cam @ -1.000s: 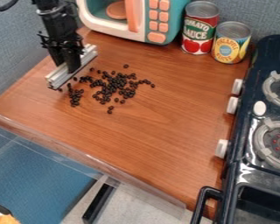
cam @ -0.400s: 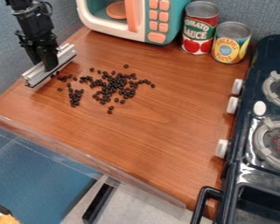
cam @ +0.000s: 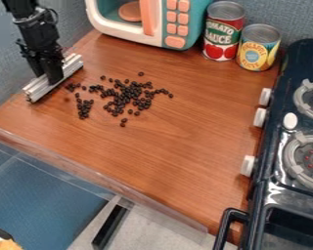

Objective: Sweep into pile

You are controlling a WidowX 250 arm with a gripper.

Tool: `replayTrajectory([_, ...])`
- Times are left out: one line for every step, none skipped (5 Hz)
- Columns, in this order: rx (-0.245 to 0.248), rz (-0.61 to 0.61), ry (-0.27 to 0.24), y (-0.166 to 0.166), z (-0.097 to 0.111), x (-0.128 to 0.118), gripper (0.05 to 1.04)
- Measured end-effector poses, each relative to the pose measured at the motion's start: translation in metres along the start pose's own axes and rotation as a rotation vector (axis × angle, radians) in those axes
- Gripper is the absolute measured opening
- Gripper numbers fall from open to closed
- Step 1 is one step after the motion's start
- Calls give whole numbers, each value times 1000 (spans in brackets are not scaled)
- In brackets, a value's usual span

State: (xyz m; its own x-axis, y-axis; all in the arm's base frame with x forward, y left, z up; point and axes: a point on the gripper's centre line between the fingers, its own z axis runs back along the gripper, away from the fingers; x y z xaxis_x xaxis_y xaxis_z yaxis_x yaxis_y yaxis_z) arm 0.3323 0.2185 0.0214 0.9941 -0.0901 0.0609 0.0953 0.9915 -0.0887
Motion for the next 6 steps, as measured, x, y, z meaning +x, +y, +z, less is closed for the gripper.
replayTrajectory([27, 0, -10, 1, -2, -2, 365])
replayTrajectory([51, -21, -1, -13, -3, -6, 365])
replayTrajectory([25, -51, -3, -37, -7, -12, 365])
replayTrajectory([5, -56, 3, -57, -9, -16, 365])
replayTrajectory([-9, -43, -11, -72, -11, -17, 365])
replayTrajectory([-6, -10, -46, -77, -13, -15, 365])
